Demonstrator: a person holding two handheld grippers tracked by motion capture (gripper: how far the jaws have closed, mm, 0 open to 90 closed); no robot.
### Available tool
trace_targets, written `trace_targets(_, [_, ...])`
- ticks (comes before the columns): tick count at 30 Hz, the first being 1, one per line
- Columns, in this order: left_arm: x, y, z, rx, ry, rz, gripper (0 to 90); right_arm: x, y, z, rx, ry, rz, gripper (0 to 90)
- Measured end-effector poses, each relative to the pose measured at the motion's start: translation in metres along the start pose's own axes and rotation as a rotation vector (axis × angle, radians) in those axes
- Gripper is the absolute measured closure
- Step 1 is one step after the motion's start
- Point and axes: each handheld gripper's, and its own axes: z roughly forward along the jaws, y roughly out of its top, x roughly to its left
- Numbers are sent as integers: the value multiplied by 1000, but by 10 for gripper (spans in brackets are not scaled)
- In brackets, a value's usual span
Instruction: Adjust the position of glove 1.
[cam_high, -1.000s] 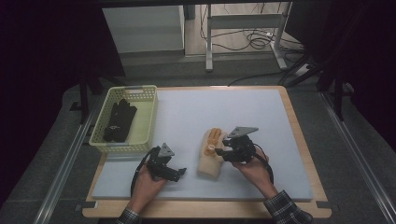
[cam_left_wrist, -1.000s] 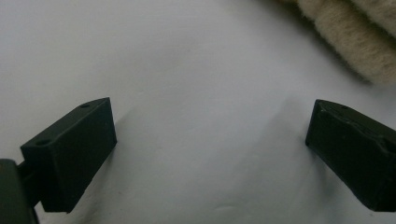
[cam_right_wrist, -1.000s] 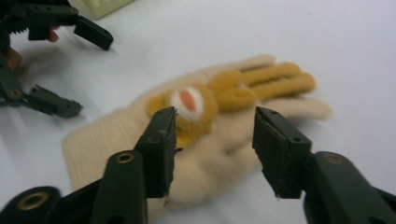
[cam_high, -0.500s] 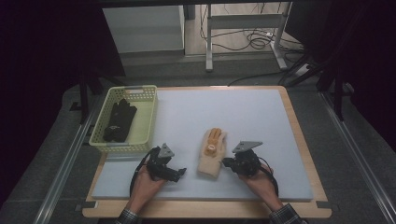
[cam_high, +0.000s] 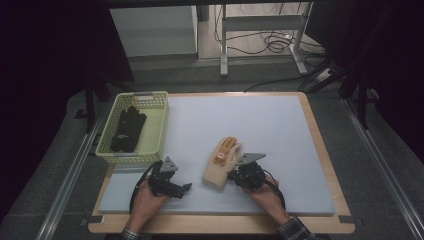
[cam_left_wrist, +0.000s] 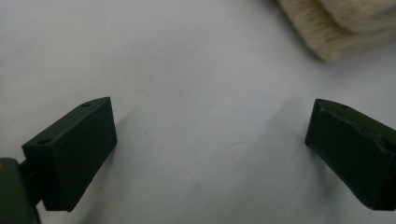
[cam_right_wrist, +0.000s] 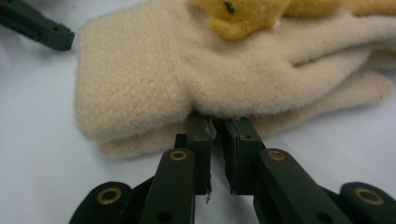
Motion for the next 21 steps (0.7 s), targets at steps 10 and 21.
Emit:
trace_targets(10, [0, -1, 0, 3, 1, -1, 19, 9, 19, 26, -17, -3, -18, 777])
trace_targets(21, [0, 0, 0, 4, 1, -2, 17, 2, 16, 8, -24, -41, -26, 673])
